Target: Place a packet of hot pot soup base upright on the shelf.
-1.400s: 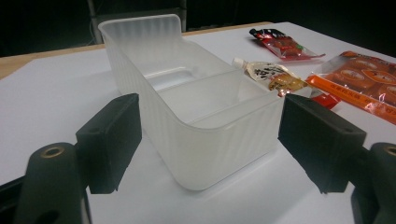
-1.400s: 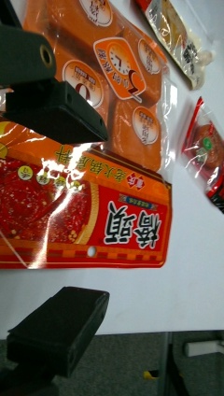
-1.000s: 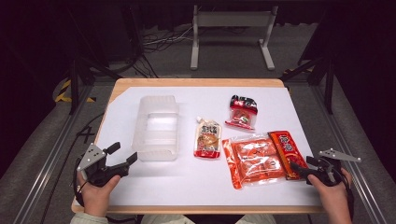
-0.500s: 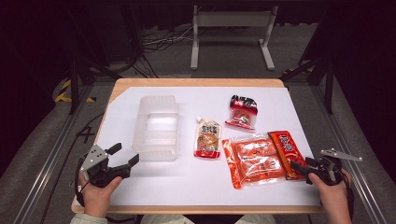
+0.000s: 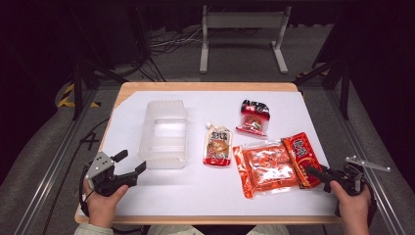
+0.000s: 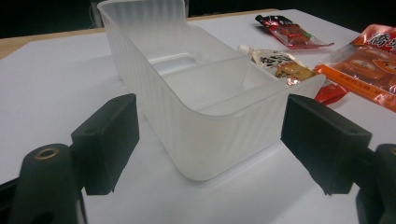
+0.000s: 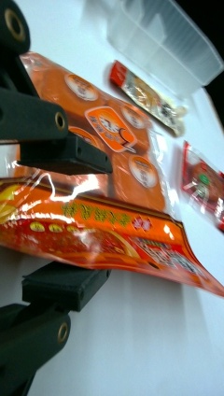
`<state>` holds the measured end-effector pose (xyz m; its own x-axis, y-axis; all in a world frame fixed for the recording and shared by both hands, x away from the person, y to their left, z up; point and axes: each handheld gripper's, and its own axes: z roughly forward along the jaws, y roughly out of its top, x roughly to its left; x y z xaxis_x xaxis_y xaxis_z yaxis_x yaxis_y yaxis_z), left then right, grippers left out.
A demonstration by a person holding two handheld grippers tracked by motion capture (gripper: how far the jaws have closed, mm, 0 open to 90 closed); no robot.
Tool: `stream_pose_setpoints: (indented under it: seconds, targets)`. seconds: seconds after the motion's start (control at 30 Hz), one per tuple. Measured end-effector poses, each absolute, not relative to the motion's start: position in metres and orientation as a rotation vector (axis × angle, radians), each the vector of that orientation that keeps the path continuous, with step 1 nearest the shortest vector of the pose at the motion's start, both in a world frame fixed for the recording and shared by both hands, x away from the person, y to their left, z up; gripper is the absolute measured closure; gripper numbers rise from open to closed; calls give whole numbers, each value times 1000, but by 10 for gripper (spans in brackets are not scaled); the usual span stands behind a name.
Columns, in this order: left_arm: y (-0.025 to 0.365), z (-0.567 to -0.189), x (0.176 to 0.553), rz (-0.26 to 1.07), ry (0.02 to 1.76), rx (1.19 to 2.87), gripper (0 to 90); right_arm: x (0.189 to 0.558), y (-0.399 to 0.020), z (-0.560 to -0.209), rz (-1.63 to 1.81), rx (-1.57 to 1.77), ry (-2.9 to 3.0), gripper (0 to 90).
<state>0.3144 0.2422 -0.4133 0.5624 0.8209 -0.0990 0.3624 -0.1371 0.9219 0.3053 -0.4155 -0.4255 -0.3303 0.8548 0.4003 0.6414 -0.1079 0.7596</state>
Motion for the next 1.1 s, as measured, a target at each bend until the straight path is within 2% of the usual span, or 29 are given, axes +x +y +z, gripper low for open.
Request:
stream_pose_setpoints:
  seconds: [0.07,0.2,0.23,0.43,0.77,0.8,1.1]
  targets:
    - [242,-413,314,541,987,1729,201,306,-407,-426,1330,1620,1983,537]
    - [243,-414,314,540,989,1730,200,310,-397,-428,1208,1533,2032,664]
    - [243,-414,314,540,989,1729,200,310,-397,-428,1208,1533,2032,664]
    - [242,-413,313,547,978,1734,213,313,-396,-428,1135,1526,2037,898]
    - [242,-408,313,534,915,1718,261,312,-392,-413,1125,1478,2039,900]
    - [243,-407,313,489,897,1675,242,311,-393,-408,1152,1472,2032,900]
    - [241,-392,313,471,897,1648,171,308,-394,-379,1270,1422,1988,900]
